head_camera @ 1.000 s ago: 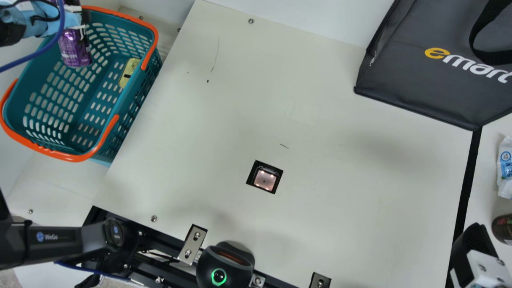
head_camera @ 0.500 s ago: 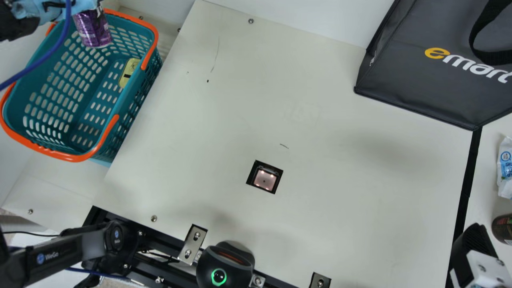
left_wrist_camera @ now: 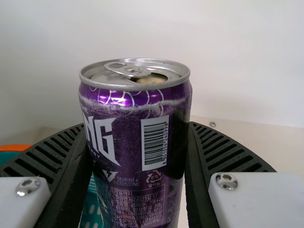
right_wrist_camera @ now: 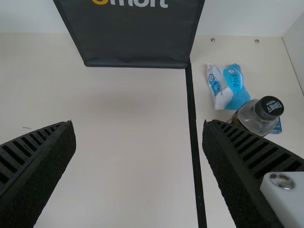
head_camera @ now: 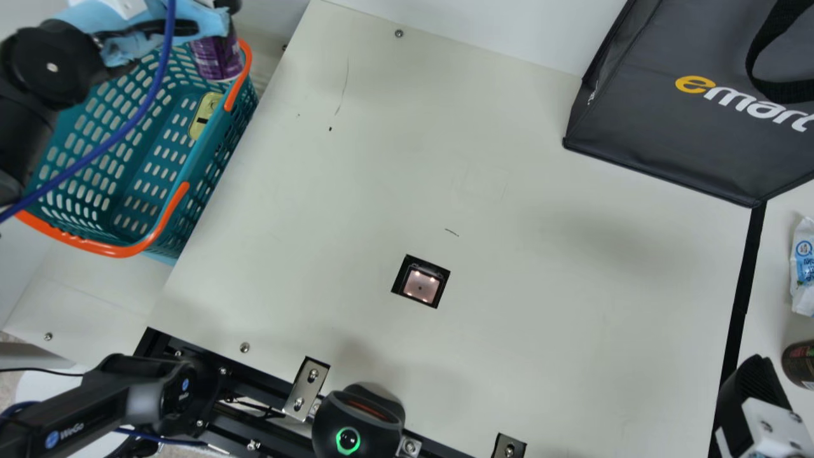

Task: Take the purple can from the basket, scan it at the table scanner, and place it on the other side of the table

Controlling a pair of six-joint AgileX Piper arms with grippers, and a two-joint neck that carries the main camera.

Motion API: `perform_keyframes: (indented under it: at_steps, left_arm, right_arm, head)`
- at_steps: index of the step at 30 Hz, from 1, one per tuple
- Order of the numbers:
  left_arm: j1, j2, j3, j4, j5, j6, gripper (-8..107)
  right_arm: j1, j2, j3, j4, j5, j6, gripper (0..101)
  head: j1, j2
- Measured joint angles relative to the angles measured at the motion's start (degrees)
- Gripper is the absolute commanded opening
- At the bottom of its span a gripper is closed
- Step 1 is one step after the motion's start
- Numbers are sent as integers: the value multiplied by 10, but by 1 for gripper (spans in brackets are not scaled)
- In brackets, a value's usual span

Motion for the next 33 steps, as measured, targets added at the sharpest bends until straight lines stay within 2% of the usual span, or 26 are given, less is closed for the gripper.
perform_keyframes:
  at_steps: [13,21,33]
  left_arm:
    - [-103,-11,93,16,-131,-41,-8]
    - [-139,-24,154,25,-190,-51,-8]
    - [-181,-31,250,101,-272,-127,-8]
  right_arm:
    - [0,0,0,0,0,0,95]
    - [0,0,0,0,0,0,95]
    - [0,0,0,0,-1,0,95]
  head:
    - [1,-1]
    - [1,0]
    - [1,-1]
